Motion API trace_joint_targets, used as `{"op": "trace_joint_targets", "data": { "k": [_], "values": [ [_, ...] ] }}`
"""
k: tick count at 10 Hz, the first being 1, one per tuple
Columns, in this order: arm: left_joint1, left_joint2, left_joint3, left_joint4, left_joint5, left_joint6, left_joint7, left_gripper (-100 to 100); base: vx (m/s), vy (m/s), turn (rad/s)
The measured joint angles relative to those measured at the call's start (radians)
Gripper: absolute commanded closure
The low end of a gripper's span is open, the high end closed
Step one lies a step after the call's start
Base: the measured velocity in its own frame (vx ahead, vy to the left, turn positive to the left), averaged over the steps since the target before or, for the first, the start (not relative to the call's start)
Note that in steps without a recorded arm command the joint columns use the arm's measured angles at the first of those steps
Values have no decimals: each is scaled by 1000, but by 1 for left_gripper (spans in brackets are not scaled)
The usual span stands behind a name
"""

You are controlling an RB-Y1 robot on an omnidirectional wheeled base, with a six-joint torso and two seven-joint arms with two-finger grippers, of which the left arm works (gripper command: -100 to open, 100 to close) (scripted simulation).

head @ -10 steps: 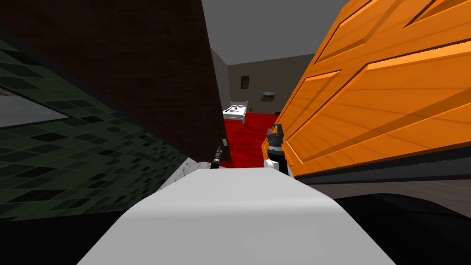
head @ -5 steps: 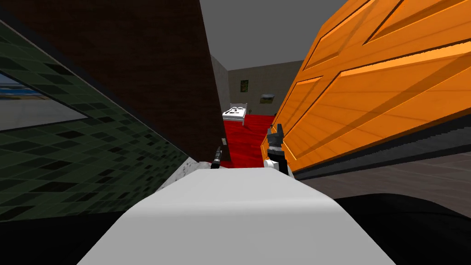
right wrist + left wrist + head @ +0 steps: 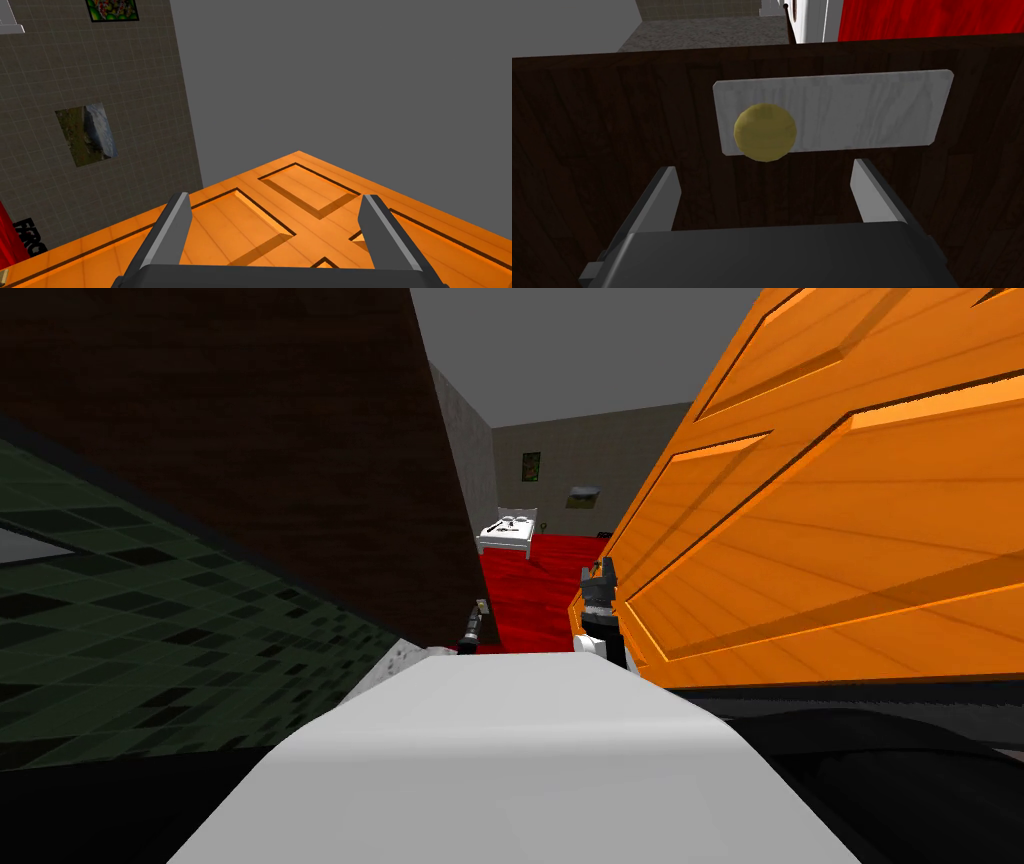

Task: Push the door open

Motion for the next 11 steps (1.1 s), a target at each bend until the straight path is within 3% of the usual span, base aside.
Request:
{"op": "trace_joint_targets", "data": {
  "k": [2, 3, 8, 11],
  "values": [
    [-3, -6, 4, 5, 1, -5, -2, -100, 161, -11, -7],
    [-3, -7, 4, 5, 1, -7, -2, 100, -22, -2, 1],
    [-2, -6, 3, 7, 1, -3, -3, 100, -16, 2, -4],
    [5, -5, 8, 19, 3, -1, -4, 100, 162, -39, 33]
  ]
}}
